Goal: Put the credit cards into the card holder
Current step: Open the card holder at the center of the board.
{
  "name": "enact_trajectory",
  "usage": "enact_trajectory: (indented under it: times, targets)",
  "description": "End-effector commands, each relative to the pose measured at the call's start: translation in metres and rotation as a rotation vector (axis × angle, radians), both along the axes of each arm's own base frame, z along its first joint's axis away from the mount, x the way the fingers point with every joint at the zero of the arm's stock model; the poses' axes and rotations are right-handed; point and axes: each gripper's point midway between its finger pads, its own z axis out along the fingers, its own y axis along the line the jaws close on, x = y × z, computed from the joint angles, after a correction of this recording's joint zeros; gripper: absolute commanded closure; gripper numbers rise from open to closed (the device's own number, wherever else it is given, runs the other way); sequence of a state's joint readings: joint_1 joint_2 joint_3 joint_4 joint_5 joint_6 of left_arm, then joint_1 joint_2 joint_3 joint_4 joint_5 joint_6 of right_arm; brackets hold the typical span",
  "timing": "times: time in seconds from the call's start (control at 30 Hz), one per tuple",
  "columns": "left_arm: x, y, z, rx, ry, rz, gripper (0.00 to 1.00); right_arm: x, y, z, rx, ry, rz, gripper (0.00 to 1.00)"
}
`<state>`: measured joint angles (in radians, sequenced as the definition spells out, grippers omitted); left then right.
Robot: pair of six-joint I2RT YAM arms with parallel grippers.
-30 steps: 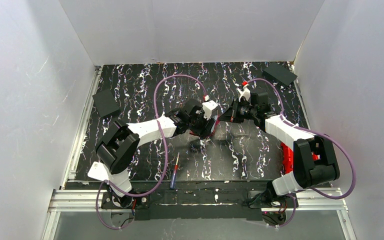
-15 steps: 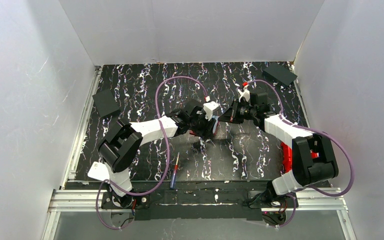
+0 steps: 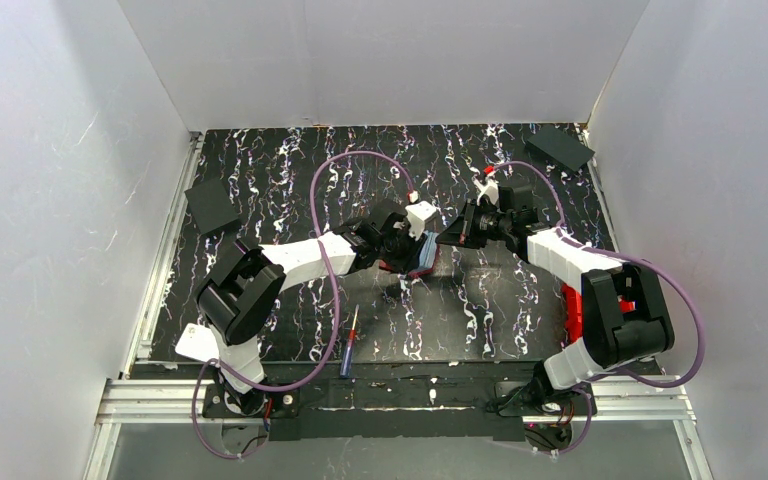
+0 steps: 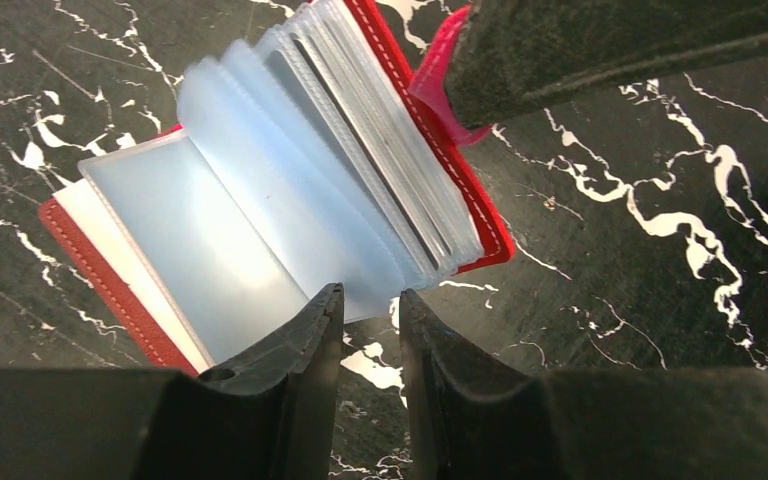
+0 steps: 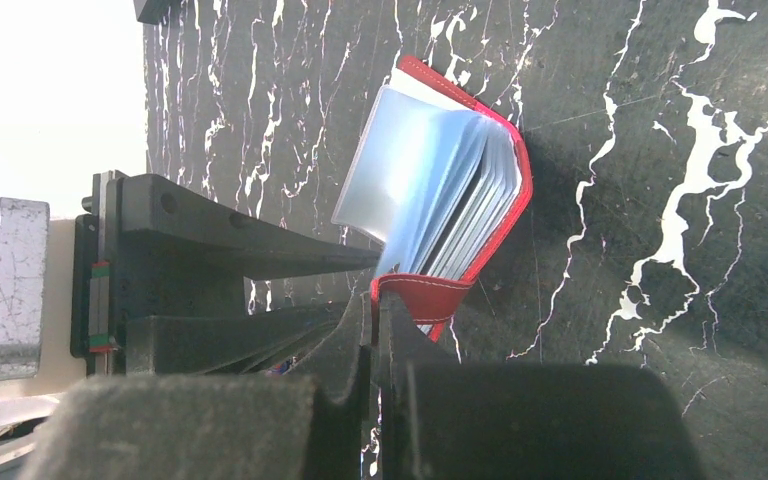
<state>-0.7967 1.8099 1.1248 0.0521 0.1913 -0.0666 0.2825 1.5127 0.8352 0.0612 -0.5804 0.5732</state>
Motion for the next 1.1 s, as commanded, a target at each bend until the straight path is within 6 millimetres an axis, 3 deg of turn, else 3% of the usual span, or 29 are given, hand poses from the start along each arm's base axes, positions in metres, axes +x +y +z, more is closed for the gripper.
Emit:
enact_trajectory:
  times: [0.0,0.13,0.3,0.47,0.57,0.67,0.7,0.83,0.93,1.07]
  targets:
    - [0.011,0.01,0.004,0.032,-0.047,0.054,0.72,0.004,0.002,0.012,0.024,-0.046,0.016,0.99]
    - [0.01,0.008,0.002,0.029,-0.038,0.047,0.67,0.004,0.002,0.014,0.025,-0.05,0.016,0.99]
    - [0.018,0.016,0.0,0.066,-0.057,0.112,0.69,0.003,0.001,0.013,0.019,-0.051,0.015,0.99]
    - [0.033,0.072,-0.002,0.269,-0.036,0.443,0.67,0.002,-0.003,-0.003,-0.016,-0.039,0.013,0.99]
    - [0.026,0.089,0.006,0.273,0.055,0.549,0.61,0.002,-0.003,-0.007,-0.018,-0.038,0.027,0.99]
    - [0.019,0.085,0.023,0.154,0.173,0.564,0.53,0.004,-0.005,-0.011,-0.046,-0.044,0.039,0.98]
    - [0.017,0.08,0.036,0.087,0.192,0.553,0.51,0.004,-0.005,-0.011,-0.055,-0.045,0.045,0.98]
    - [0.001,0.026,0.086,-0.197,0.133,0.231,0.31,0.003,-0.005,-0.014,-0.061,-0.043,0.058,0.97]
    - [-0.006,0.012,0.083,-0.124,-0.12,0.046,0.29,0.003,-0.004,-0.013,-0.054,-0.041,0.063,0.98]
    - [0.0,0.006,0.068,-0.043,-0.215,-0.067,0.31,0.003,-0.004,-0.007,-0.05,-0.051,0.06,0.99]
